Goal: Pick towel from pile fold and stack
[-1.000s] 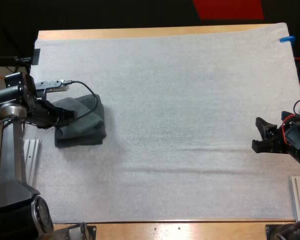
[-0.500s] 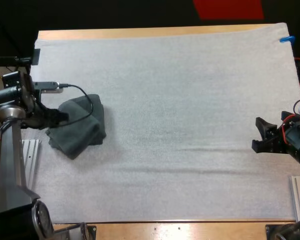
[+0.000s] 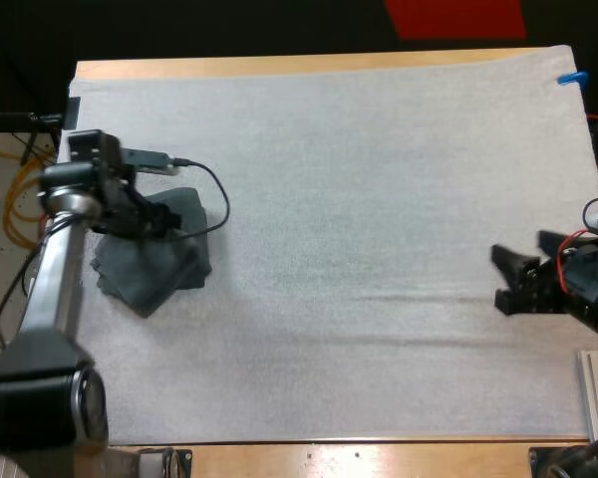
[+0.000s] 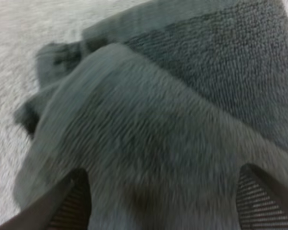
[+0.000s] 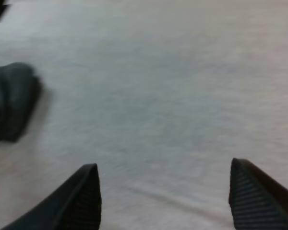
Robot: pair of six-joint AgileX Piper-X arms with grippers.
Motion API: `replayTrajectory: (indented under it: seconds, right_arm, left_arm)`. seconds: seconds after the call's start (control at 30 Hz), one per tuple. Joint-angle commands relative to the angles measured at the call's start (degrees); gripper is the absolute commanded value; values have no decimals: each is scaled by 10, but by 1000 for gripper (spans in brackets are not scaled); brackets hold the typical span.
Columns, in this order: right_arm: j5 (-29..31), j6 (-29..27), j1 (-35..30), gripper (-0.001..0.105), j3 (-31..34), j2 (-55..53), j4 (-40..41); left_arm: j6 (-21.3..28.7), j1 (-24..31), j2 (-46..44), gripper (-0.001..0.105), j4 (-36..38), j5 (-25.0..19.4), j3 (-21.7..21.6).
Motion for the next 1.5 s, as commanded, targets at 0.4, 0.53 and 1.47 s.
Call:
replayTrajectory:
  seconds: [0.4,0.53,1.47]
  right_arm:
    - [-201,20,1,56,-4,-5,-24]
    - [-205,25,1,56,-4,-5,-31]
    - [-110,14,-25,56,36,82,-69]
  left_arm:
    - [-1,-17,79,62,-4,-26,0]
    - [8,-17,40,62,31,-26,0]
    - [-8,-20,-330,62,73,48,0]
